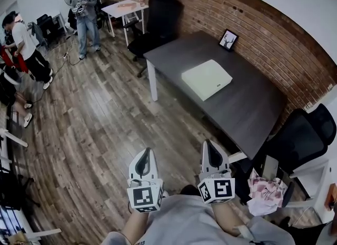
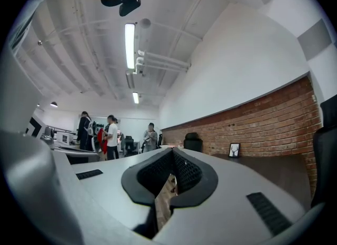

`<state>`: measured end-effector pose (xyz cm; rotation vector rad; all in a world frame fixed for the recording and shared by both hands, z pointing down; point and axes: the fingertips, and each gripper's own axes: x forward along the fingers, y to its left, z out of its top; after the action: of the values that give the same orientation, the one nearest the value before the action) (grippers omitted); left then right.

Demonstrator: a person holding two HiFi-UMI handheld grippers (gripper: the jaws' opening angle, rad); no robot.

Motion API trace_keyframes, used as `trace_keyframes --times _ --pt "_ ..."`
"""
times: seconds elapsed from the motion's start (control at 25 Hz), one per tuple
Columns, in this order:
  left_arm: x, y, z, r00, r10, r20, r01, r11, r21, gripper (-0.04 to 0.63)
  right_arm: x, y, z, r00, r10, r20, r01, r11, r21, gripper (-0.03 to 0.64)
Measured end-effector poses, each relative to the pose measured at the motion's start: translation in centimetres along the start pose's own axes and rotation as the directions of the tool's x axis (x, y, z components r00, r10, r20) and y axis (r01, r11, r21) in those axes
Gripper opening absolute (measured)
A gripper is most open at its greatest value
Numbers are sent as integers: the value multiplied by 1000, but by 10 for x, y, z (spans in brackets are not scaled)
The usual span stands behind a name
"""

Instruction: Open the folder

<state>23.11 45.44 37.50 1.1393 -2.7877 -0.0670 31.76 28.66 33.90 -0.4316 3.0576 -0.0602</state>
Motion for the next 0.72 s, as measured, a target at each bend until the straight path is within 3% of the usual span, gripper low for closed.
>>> trace_keyframes --times 0.44,0.72 --pt "17 41 -4 999 30 -14 -30 1000 -4 5 44 19 -15 999 15 -39 -15 1000 5 -2" --pt "60 56 -8 999 30 -29 -29 999 13 5 90 10 -29 999 12 -48 -12 1000 12 -2"
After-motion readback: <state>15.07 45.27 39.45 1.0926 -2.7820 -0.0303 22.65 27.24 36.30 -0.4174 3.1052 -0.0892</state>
